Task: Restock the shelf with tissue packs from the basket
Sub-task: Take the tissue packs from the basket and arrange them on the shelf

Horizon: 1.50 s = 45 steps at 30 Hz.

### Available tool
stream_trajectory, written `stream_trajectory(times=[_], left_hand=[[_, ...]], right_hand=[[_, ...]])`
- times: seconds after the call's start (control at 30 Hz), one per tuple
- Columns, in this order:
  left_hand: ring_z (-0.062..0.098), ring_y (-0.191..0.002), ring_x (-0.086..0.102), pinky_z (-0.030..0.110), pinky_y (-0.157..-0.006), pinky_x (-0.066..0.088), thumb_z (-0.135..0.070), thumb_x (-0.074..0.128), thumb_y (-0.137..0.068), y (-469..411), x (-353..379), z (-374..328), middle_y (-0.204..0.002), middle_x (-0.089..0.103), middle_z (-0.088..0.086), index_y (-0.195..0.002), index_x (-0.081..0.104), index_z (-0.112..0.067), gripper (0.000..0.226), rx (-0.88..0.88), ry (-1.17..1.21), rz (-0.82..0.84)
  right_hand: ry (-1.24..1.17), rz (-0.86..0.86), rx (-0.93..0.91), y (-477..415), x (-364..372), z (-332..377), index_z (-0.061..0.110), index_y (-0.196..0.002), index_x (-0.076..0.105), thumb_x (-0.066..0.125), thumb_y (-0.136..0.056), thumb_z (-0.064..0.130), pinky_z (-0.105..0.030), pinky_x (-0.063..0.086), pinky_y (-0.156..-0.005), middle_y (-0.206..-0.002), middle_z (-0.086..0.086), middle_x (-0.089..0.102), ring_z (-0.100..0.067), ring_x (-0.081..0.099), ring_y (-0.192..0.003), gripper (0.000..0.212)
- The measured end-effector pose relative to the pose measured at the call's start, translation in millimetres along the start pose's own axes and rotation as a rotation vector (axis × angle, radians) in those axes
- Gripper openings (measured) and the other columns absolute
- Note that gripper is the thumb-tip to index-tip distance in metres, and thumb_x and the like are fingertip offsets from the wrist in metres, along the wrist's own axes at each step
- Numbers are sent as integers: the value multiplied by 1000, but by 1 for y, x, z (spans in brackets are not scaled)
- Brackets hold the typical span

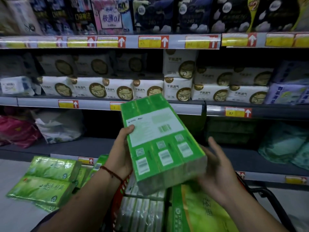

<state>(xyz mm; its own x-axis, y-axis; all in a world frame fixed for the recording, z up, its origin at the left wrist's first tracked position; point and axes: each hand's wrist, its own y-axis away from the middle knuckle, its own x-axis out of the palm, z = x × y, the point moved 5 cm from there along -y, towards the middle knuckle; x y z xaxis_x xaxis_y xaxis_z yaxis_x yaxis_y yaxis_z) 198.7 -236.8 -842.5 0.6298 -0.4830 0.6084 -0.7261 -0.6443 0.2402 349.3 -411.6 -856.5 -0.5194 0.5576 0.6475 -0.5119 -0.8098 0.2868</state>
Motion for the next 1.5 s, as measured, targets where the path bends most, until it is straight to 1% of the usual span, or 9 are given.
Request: stream_trajectory(times=[0.07, 0.13, 0.23, 0.43, 0.53, 0.7, 0.9, 1.2, 1.5], left_hand=[[39, -119, 67, 57, -108, 47, -45, 52, -97, -2, -2, -1, -132, 70, 16, -135, 66, -17, 49, 51, 96, -37], [38, -128, 62, 60, -114, 41, -44, 56, -95, -4, -3, -1, -134, 69, 14, -137, 64, -18, 51, 55, 153, -37], [38, -127, 63, 64, -110, 43, -39, 62, -89, -3, -1, 5, -135, 69, 14, -140, 61, -17, 55, 13, 123, -9], [39, -117, 70, 62, -103, 50, -44, 70, -85, 4, 6, 25, -127, 73, 17, -140, 58, -18, 62, -49, -105, -14], [39, -121, 67, 66, -108, 45, -61, 62, -86, 1, -1, 15, -131, 71, 16, -141, 59, -18, 70, -7, 61, -58], [37, -123, 66, 64, -100, 51, -71, 52, -91, -2, -12, -9, -134, 70, 12, -140, 63, -25, 68, 59, 40, -52], [43, -111, 71, 66, -88, 56, -66, 50, -93, 1, -12, 3, -122, 76, 8, -130, 65, -37, 49, -69, -288, -92], [40, -105, 74, 62, -85, 59, -78, 51, -85, 4, -12, 15, -114, 78, 14, -124, 71, -31, 65, -181, -380, -171], [30, -98, 69, 62, -105, 49, -66, 67, -84, 2, -15, 34, -114, 74, 13, -135, 62, -17, 72, -75, 71, -250]], right_hand=[[-54, 26, -37, 0, -1, -1, 14, -137, 57, 97, -48, 56, -60, 52, -97, -136, -28, 62, -48, 65, -118, 106], [-24, 91, -10, 3, 8, -8, 23, -134, 59, 94, -51, 61, -64, 51, -98, -132, -29, 62, -51, 67, -112, 98], [111, 41, 2, 4, 15, -17, 28, -135, 62, 96, -44, 61, -55, 58, -87, -127, -20, 68, -39, 70, -106, 103], [310, -169, -94, 6, 7, -3, 21, -122, 70, 80, -74, 42, -36, 57, -62, -106, -6, 78, -28, 73, -94, 54], [353, -167, -81, 6, 2, 23, 25, -95, 80, 73, -80, 41, -46, 60, -81, -99, -9, 76, -30, 71, -91, 23], [353, -135, -58, 2, -18, 44, 29, -121, 75, 75, -72, 62, -59, 47, -107, -122, -8, 75, -35, 68, -117, 59], [313, -156, -64, 4, -31, 65, 26, -118, 78, 57, -88, 70, -55, 45, -110, -119, -10, 76, -32, 71, -112, 57], [321, -239, 65, 0, -39, 54, 17, -122, 75, 53, -90, 68, -53, 50, -105, -118, -15, 75, -36, 71, -111, 64], [132, -229, 29, -2, -18, 15, 17, -118, 74, 58, -92, 39, -62, 52, -98, -113, -13, 77, -33, 72, -107, 37]])
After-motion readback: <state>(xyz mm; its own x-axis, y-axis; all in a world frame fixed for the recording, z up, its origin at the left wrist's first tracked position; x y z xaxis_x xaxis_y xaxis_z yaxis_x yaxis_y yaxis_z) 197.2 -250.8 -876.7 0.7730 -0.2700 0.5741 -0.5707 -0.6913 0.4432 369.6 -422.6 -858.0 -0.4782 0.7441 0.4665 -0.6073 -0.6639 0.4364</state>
